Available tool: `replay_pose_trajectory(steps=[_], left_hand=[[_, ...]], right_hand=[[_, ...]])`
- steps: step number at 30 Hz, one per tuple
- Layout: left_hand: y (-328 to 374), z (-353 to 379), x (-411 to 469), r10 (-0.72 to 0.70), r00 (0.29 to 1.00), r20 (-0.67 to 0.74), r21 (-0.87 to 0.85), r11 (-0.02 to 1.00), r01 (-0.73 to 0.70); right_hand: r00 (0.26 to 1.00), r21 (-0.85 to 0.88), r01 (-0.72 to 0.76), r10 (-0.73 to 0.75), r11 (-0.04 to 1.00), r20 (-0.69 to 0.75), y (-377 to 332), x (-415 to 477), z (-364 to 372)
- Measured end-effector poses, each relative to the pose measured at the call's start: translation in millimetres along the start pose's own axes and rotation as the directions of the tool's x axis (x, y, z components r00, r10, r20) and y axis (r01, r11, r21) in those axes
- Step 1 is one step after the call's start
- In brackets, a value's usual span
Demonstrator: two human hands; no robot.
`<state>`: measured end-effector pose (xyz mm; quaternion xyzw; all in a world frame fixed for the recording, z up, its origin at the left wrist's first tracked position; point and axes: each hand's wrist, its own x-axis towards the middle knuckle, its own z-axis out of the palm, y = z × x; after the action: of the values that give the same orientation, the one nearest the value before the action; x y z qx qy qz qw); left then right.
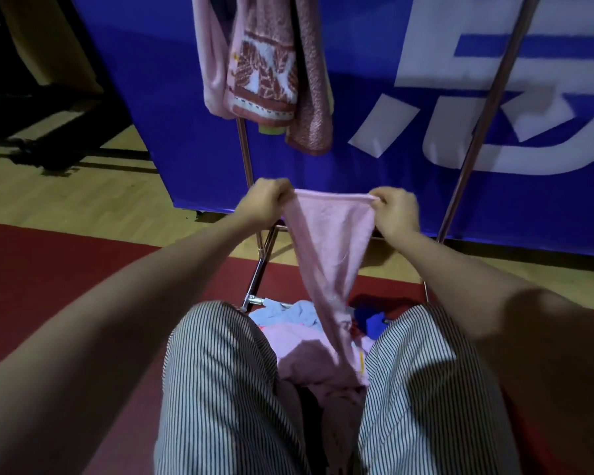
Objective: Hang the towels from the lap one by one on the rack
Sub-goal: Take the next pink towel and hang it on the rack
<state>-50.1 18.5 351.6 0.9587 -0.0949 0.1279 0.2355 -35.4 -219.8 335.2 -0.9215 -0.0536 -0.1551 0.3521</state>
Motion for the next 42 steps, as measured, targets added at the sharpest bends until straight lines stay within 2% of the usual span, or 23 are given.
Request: replay_pose_trajectory(steps=[2,4,5,6,8,9,12,13,15,17,19,23,26,30,34,38,42], left_hand=[[23,-29,14,0.041,0.985,-0.167,-0.045,0.998,-0.049],[44,-52,25,0.050,0.936,-0.348,-0.110,0.990,-0.093],[49,-57,29,0.061,0.930,-0.363,-0.117,0.987,-0.111],[50,-59,31,0.088,0.943,-0.320,-0.101,0.987,-0.126],[45,-62,33,0.145,0.971,-0.191,-0.006,0.989,-0.149],[43,-66,35,0.172,0.965,-0.197,0.023,0.985,-0.171],[52,-85,40,0.261,0.874,-0.410,0.074,0.965,-0.253],[53,-89,41,0.288,0.864,-0.413,0.107,0.957,-0.268],[50,-91,42,0.324,0.899,-0.295,0.177,0.943,-0.282],[41,-96,43,0.303,0.910,-0.281,0.189,0.948,-0.258],[39,-104,47,0.284,0.904,-0.318,0.181,0.955,-0.236],[43,-112,56,0.203,0.969,-0.143,0.167,0.970,-0.179],[48,-113,56,0.096,0.988,-0.124,0.123,0.989,-0.080],[63,-98,50,-0.076,0.996,-0.046,0.043,0.996,0.078],[78,-69,37,-0.235,0.972,0.002,-0.119,0.965,0.233],[93,-47,29,-0.282,0.957,0.068,-0.328,0.900,0.289],[94,-43,19,-0.240,0.968,0.074,-0.426,0.870,0.249]], right_hand=[[0.988,0.096,-0.005,0.019,0.995,-0.153,-23,8,-21],[0.967,0.185,0.035,0.013,0.982,-0.254,-40,19,-38],[0.962,0.198,0.050,0.006,0.979,-0.274,-44,21,-45],[0.964,0.195,0.043,0.010,0.980,-0.266,-43,23,-50],[0.982,0.135,0.014,0.012,0.991,-0.188,-39,23,-58],[0.987,0.113,0.024,-0.006,0.993,-0.159,-39,22,-61],[0.973,0.218,0.088,-0.037,0.972,-0.229,-53,30,-73],[0.967,0.241,0.105,-0.042,0.965,-0.250,-58,33,-78],[0.979,0.126,0.106,-0.082,0.986,-0.185,-63,38,-88],[0.988,0.001,0.122,-0.122,0.993,-0.090,-65,38,-91],[0.985,0.048,0.135,-0.128,0.990,-0.120,-69,39,-91],[0.990,0.161,0.116,-0.100,0.980,-0.102,-73,39,-91],[0.997,0.278,0.079,-0.068,0.957,-0.048,-74,33,-89],[0.999,0.190,-0.034,0.030,0.981,0.023,-76,25,-79],[0.990,0.171,-0.114,0.098,0.979,0.100,-88,13,-59],[0.960,0.269,-0.169,0.098,0.948,0.261,-103,7,-44],[0.946,0.445,-0.295,0.193,0.845,0.261,-103,3,-36]])
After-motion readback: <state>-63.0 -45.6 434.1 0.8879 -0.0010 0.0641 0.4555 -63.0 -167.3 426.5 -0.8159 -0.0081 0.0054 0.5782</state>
